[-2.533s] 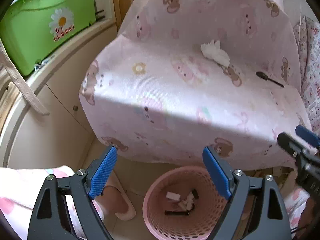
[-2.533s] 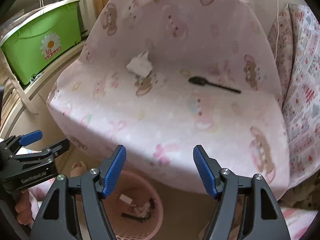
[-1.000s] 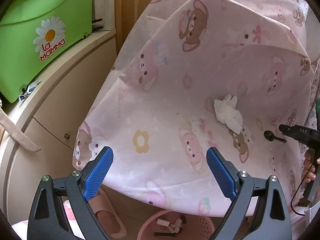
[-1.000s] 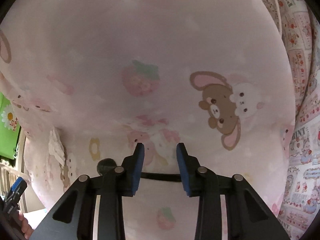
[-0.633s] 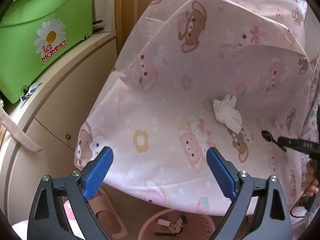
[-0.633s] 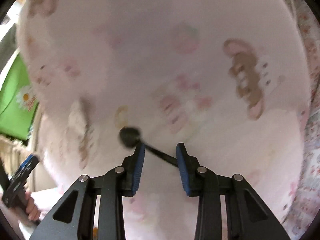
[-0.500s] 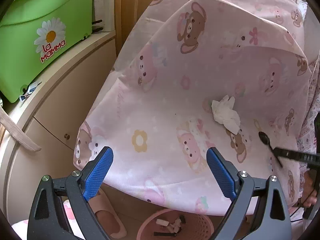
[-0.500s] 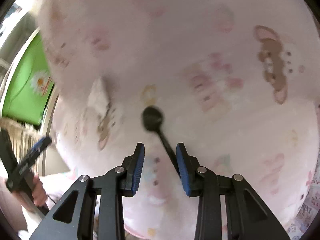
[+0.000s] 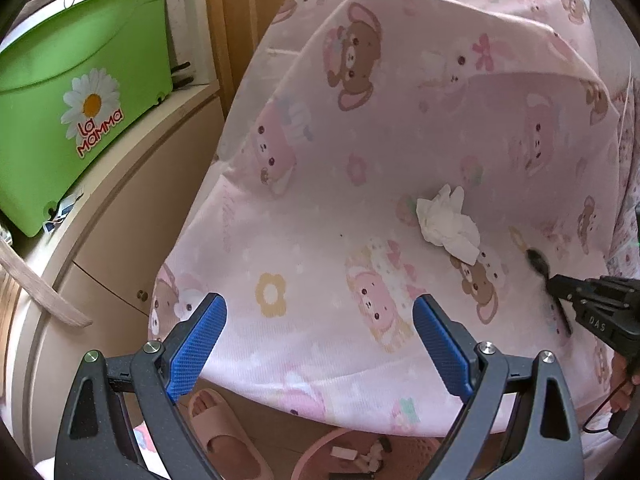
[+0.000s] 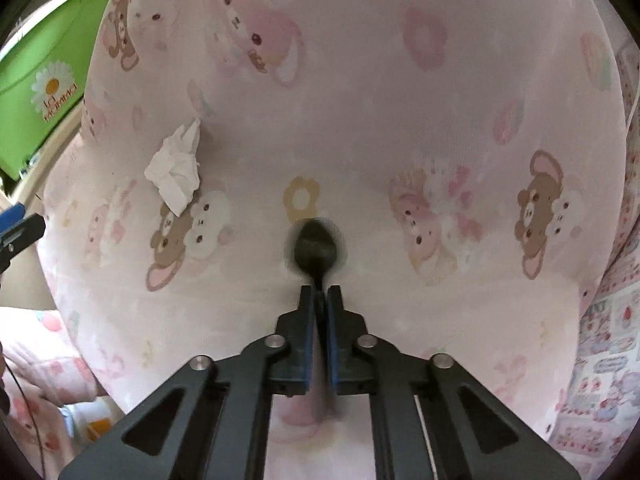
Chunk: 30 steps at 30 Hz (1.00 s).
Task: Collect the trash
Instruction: 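Grasp the white tissue with the left gripper while the right gripper lifts the spoon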
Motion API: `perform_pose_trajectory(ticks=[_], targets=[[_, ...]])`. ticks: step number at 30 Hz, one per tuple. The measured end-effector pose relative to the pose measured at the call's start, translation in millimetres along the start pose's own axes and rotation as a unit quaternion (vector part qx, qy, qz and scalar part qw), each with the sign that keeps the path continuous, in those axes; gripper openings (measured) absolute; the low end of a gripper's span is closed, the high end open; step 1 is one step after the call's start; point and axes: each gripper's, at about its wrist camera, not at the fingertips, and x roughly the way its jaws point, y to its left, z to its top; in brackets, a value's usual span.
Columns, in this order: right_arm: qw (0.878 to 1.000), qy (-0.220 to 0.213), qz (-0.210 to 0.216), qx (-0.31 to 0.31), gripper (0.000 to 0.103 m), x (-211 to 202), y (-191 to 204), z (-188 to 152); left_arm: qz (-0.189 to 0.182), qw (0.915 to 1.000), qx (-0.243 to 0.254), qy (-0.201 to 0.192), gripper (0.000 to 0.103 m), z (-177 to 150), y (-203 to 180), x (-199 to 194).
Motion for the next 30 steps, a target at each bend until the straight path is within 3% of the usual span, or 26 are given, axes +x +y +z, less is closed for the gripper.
perform_pose_trajectory(ticks=[3,9,11,12,15,16,19,23,25,27,28,29,30], targets=[[1.000,-0.016,0.008,0.018,0.006,-7,0,0,-0.012,0.9998,-0.003,0.016,0.093,-2,-3,8],[0.995,-0.069,0.025,0.062,0.006,-36,-17,-1,-0.012,0.9999,-0.004,0.012,0.093,3,-14,13],[0.994,-0.076,0.029,0.071,0.006,-43,-19,1,-0.057,0.9980,0.007,0.026,0.093,13,-29,26],[0.994,-0.079,0.029,0.071,0.006,-45,-21,0,-0.069,0.9970,0.022,0.026,0.092,18,-38,32],[0.995,-0.080,0.011,0.065,0.006,-46,-24,-4,-0.046,0.9970,0.062,-0.003,0.082,25,-59,39],[0.995,-0.079,0.008,0.062,0.006,-47,-26,-3,-0.056,0.9957,0.073,-0.010,0.081,28,-66,41],[0.995,-0.080,0.001,0.055,0.006,-49,-25,3,-0.084,0.9933,0.078,-0.012,0.081,35,-80,49],[0.995,-0.080,-0.004,0.061,0.006,-48,-27,2,-0.076,0.9936,0.084,-0.003,0.076,41,-93,67],[0.995,-0.081,-0.003,0.063,0.006,-48,-30,2,-0.082,0.9950,0.056,0.011,0.070,44,-87,80],[0.994,-0.083,-0.007,0.065,0.006,-51,-35,2,-0.085,0.9957,0.029,0.022,0.054,47,-78,90],[0.994,-0.083,-0.006,0.066,0.006,-52,-37,2,-0.085,0.9959,0.020,0.025,0.052,48,-74,93],[0.994,-0.083,-0.004,0.068,0.006,-53,-38,2,-0.082,0.9963,0.020,0.019,0.040,50,-73,93],[0.994,-0.084,-0.003,0.070,0.006,-53,-40,2,-0.086,0.9957,0.025,0.022,0.018,51,-74,94]])
